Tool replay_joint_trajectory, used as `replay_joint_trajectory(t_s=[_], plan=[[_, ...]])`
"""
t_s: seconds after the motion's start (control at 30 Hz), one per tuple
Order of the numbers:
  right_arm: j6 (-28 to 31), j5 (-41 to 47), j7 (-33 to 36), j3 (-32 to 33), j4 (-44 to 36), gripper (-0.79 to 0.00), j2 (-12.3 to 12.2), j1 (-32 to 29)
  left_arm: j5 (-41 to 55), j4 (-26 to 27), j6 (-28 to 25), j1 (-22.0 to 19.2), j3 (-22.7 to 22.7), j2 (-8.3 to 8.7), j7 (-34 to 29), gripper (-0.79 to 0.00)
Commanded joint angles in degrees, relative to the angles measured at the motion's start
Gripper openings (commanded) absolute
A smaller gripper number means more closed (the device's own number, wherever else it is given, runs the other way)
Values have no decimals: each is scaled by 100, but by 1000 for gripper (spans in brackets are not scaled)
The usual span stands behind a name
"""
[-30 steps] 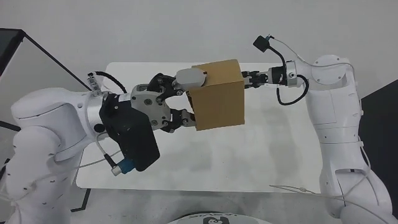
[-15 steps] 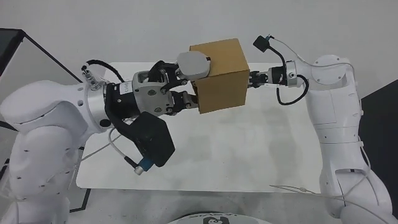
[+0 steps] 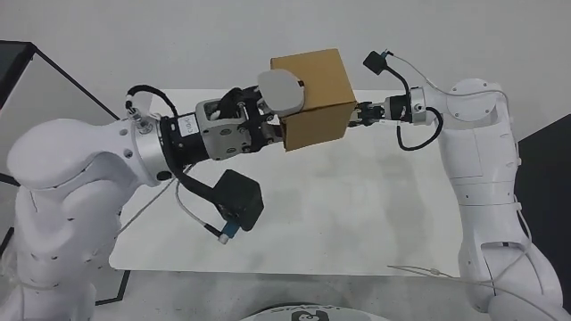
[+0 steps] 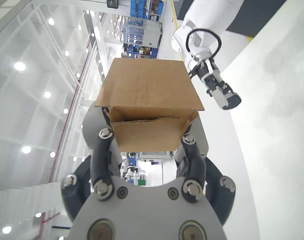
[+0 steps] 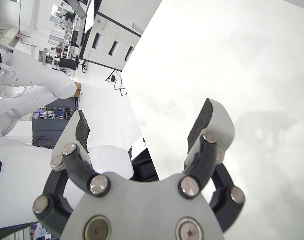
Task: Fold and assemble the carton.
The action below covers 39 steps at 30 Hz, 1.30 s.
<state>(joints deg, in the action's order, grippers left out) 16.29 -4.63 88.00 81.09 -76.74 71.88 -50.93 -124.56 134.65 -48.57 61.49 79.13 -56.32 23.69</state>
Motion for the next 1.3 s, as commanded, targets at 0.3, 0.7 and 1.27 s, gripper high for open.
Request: replay_joint_trajectory(t_s=[0.3,0.7,1.27], plan=[[0,0,0,0,0,0,0,0,-1761,-178,1407,632,423,270,1731,-785],[0,0,0,0,0,0,0,0,-2034,-162,2276,781,504,283,1653,-785],[0,0,0,0,0,0,0,0,-2904,-115,4012,1212,716,353,2185,-785]])
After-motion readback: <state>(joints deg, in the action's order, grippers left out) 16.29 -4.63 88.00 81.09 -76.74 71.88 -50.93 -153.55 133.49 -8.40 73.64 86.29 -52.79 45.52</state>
